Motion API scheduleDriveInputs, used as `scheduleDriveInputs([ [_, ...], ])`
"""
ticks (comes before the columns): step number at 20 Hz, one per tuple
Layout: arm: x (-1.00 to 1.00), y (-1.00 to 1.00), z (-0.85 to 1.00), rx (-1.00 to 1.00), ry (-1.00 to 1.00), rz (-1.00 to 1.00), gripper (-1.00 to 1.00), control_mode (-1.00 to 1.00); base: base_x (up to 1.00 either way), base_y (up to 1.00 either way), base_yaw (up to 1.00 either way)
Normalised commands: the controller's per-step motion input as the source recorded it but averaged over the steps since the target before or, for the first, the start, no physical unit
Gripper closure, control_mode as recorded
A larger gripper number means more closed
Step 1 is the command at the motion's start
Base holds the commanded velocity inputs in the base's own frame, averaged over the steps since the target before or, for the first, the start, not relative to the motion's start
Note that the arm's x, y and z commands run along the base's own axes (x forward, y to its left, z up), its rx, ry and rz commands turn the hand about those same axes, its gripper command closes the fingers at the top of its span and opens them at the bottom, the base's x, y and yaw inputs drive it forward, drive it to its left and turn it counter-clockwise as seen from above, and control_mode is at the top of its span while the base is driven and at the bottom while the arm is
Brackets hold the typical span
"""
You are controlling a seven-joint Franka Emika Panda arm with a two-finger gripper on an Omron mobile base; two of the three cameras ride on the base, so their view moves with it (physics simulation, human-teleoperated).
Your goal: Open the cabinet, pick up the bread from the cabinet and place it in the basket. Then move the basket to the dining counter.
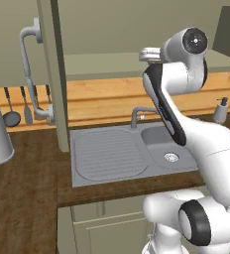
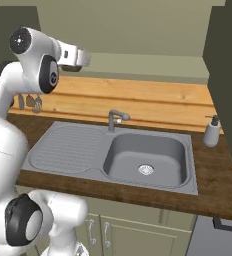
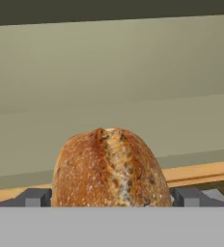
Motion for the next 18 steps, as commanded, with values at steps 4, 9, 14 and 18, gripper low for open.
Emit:
scheduleDriveInputs([
  [4, -1.0, -0.05, -0.33, 0.01, 0.02, 0.0, 1.0, -1.0, 0.0, 0.0, 0.0],
  [9, -1.0, 0.0, -0.29, 0.0, 0.13, 0.0, 1.0, -1.0, 0.0, 0.0, 0.0],
  [14, -0.77, 0.0, -0.43, 0.03, 0.24, 0.05, 1.0, -1.0, 0.0, 0.0, 0.0],
  [18, -0.13, 0.0, -0.52, 0.01, 0.27, 0.06, 1.0, -1.0, 0.0, 0.0, 0.0],
])
